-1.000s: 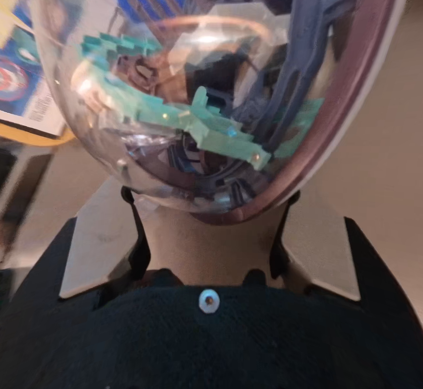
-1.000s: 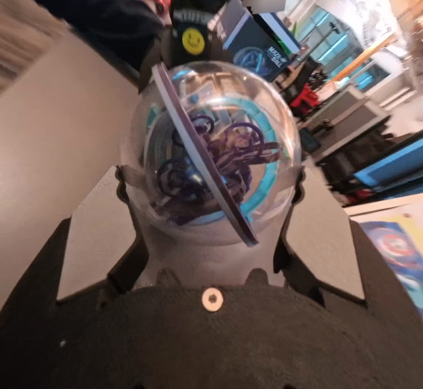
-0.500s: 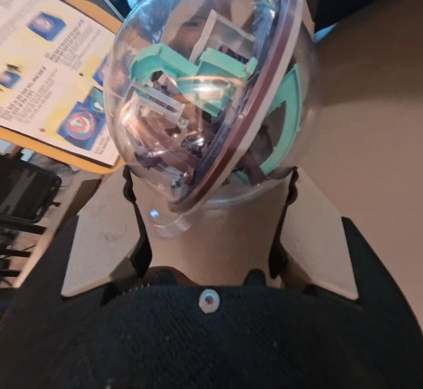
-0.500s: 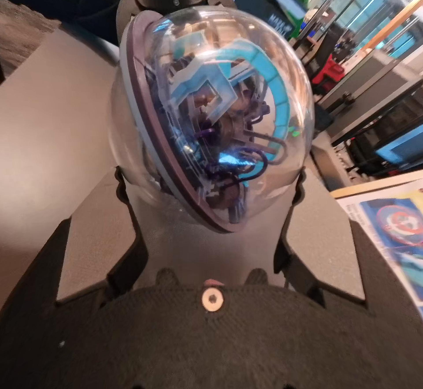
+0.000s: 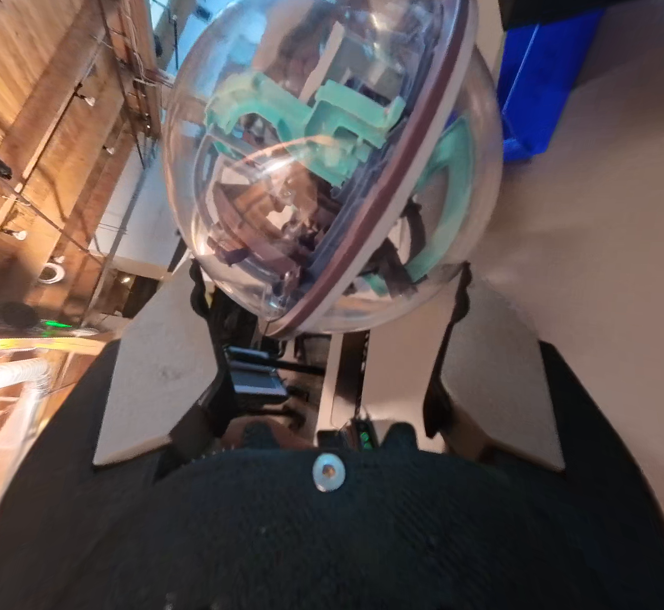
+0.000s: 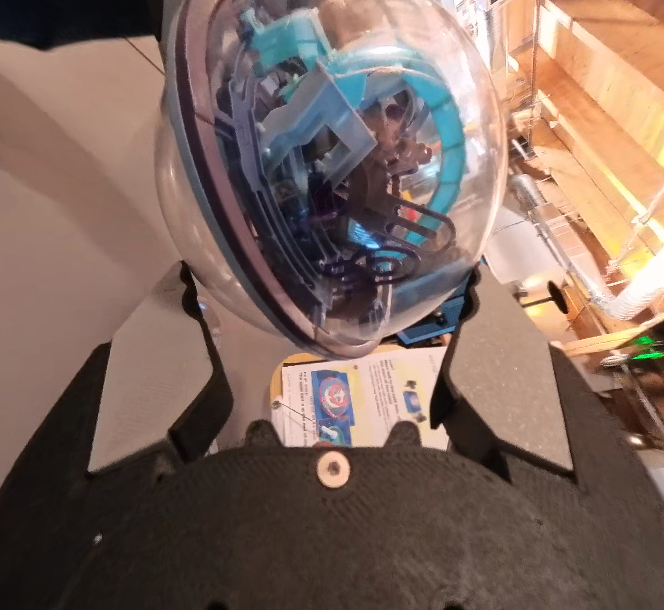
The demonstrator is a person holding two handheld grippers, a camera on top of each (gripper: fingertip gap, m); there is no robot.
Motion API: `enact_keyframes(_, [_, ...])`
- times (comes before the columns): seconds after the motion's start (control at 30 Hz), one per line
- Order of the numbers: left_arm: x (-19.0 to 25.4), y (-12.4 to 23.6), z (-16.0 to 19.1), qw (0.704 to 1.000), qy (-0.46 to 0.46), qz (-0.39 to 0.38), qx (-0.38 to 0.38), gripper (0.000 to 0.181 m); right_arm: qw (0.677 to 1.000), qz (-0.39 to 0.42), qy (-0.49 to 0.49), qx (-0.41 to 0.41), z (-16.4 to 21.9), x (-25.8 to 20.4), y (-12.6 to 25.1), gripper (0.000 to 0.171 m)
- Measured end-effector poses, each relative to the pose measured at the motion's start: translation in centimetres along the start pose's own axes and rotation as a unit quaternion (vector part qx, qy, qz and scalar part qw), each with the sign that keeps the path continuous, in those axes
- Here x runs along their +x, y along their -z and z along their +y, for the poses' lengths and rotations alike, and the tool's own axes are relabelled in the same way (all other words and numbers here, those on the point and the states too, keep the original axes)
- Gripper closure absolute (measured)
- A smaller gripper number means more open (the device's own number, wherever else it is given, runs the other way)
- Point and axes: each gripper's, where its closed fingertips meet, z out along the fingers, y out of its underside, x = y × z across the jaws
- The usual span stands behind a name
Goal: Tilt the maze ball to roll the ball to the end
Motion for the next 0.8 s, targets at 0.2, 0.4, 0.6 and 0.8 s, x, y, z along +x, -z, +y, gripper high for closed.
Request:
enact_keyframes(0.2, [0.5, -0.5, 0.0, 0.981, 0.133, 0.045, 0.137, 0.042, 0.988, -0.076, -0.130, 0.031, 1.4, -1.1, -1.6, 0.029])
enact_keyframes(0.4, [0.3, -2.4, 2.6, 0.953, 0.249, 0.105, 0.137, 0.041, 0.960, -0.111, -0.251, 0.053, 3.2, -0.9, -2.9, 0.029])
enact_keyframes(0.6, [-0.4, -4.3, 3.7, 0.888, 0.397, 0.157, 0.172, 0.041, 0.907, -0.127, -0.395, 0.074, 4.1, 0.5, -3.3, 0.029])
enact_keyframes(0.8, [-0.5, -5.2, 3.5, 0.835, 0.488, 0.188, 0.170, 0.041, 0.867, -0.119, -0.476, 0.088, 4.1, 2.0, -2.8, 0.028])
